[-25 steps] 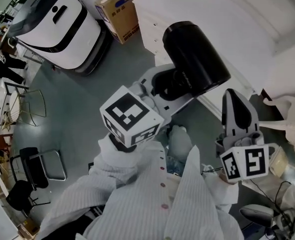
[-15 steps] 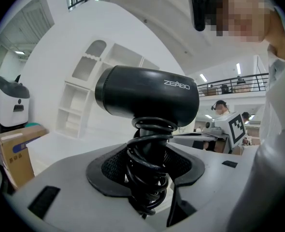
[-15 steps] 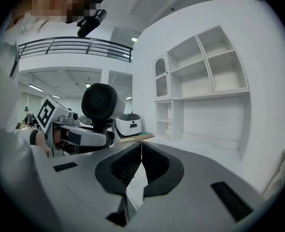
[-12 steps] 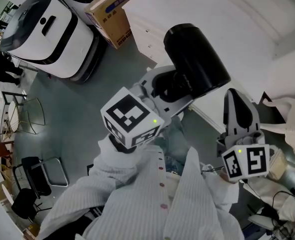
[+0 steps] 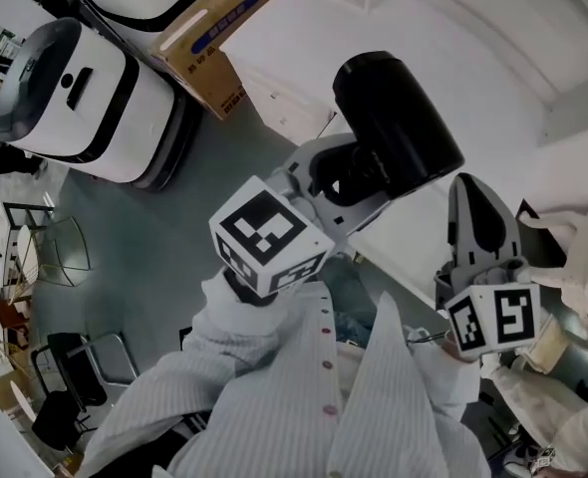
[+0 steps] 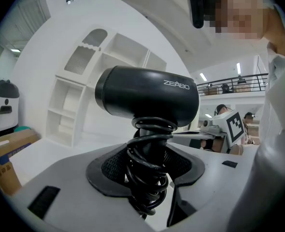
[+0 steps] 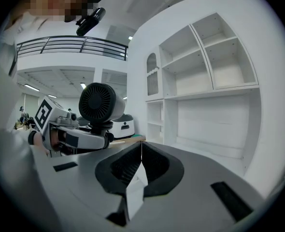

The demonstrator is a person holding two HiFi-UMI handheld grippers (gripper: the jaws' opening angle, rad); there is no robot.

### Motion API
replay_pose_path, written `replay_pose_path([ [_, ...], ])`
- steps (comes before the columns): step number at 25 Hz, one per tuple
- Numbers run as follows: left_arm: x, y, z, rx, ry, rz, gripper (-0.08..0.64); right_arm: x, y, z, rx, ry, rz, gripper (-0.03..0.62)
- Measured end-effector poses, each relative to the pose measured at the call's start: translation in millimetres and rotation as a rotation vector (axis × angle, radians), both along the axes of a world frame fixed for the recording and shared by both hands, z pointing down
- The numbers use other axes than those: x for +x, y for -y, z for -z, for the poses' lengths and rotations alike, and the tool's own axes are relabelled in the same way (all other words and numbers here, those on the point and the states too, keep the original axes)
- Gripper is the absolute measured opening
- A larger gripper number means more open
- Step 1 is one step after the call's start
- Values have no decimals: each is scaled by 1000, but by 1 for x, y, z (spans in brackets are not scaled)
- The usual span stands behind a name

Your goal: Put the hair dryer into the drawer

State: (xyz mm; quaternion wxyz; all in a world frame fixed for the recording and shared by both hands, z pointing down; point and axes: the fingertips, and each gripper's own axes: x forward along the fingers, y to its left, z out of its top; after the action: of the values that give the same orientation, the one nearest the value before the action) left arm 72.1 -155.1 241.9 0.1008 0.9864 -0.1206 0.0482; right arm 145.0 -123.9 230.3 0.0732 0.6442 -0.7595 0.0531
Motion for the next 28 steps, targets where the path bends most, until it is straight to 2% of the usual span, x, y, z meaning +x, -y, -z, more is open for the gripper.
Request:
replay_pose_path([
  [7,33,23,3,-3,-10,-41,218,31,23,1,-17,-13,-33,12],
  [14,49,40,1,-12,10,-104,218,46,32,6,-16,-7,-94,12],
  [22,73,51,2,15,52,-206,218,63,44,14,2,6,-172,12],
  [28,85,54,-3,18,76,-253,218,79,41,12,6,15,-224,12],
])
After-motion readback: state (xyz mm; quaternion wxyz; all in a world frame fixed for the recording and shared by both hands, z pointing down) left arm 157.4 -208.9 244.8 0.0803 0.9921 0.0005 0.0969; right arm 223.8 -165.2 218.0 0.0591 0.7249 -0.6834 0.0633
